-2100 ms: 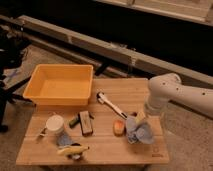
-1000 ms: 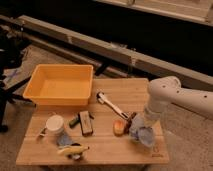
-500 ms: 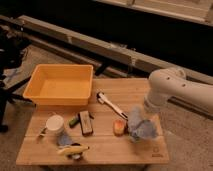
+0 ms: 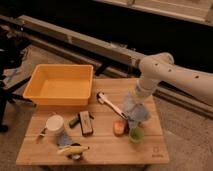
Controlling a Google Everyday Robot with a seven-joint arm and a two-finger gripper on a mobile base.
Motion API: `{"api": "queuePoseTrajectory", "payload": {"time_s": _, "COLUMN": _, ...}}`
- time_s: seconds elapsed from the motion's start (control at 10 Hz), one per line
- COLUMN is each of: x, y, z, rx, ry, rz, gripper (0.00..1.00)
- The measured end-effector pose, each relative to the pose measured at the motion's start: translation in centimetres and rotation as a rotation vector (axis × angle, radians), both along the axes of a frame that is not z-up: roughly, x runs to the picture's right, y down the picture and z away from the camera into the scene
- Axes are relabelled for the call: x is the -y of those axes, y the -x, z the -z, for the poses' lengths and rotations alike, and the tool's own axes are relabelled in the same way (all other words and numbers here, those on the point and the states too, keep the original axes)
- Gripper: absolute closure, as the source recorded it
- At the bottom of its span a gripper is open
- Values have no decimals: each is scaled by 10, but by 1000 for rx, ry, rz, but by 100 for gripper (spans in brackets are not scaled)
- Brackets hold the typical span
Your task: Wipe table surface with towel
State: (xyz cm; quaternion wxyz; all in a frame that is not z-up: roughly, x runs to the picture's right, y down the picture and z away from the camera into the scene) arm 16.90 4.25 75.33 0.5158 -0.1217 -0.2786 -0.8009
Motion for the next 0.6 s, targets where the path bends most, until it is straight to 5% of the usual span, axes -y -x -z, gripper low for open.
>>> {"api": "queuePoseTrajectory", "payload": {"time_s": 0.3, "x": 43, "y": 25, "z": -28, "rx": 11, "ry": -45, "rz": 34, "gripper": 100}}
{"api": "queuePoseTrajectory", "payload": {"time_s": 0.6, "x": 58, "y": 47, "z": -70, "rx": 51, "ry": -87, "rz": 67, "gripper": 100}}
